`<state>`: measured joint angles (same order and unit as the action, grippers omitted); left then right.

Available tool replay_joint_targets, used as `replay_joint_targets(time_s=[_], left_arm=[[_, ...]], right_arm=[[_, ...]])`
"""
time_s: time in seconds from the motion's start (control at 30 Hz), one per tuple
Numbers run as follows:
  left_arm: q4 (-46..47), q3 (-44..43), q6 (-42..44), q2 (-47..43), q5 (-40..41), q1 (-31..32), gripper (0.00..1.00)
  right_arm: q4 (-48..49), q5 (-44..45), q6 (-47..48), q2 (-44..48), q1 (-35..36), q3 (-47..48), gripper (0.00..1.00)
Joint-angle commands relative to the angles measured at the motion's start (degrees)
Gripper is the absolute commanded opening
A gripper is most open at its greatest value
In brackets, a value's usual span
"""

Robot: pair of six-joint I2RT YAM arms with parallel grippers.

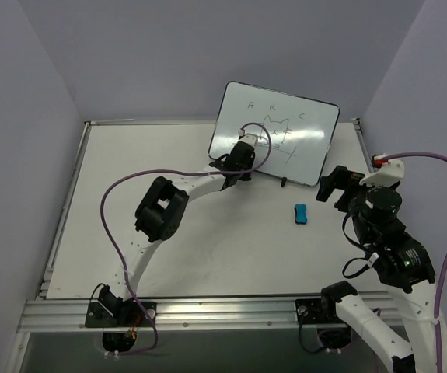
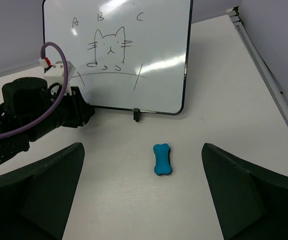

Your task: Erase the whiteboard

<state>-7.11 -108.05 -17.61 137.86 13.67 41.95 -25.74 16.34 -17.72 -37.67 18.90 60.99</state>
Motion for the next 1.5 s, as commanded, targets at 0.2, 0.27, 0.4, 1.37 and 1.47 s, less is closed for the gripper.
replay_joint_targets(time_s=[0.2, 0.27, 0.4, 1.37, 1.47], left_arm=[[-0.71, -2.60, -1.11, 1.36, -0.66, -0.47, 0.34], [-0.36, -2.43, -1.20, 1.10, -0.84, -0.56, 0.22], [0.08, -1.64, -1.64, 0.57, -0.58, -0.82, 0.02], [10.54, 41.85, -25.18, -24.12, 13.92, -2.76, 0.02], [9.84, 46.25, -28.78, -27.03, 16.12, -2.58, 0.02]], right_arm=[[0.42, 0.71, 1.10, 0.40, 0.35, 1.32, 1.00], [0.34, 0.71, 1.10, 0.41, 0.27, 1.24, 1.00], [0.34, 0.89, 1.10, 0.67, 0.26, 0.97, 1.00], [0.78, -1.92, -0.39, 1.28, 0.26, -1.23, 1.00], [1.13, -2.80, -0.57, 1.20, 0.35, -1.66, 1.00]])
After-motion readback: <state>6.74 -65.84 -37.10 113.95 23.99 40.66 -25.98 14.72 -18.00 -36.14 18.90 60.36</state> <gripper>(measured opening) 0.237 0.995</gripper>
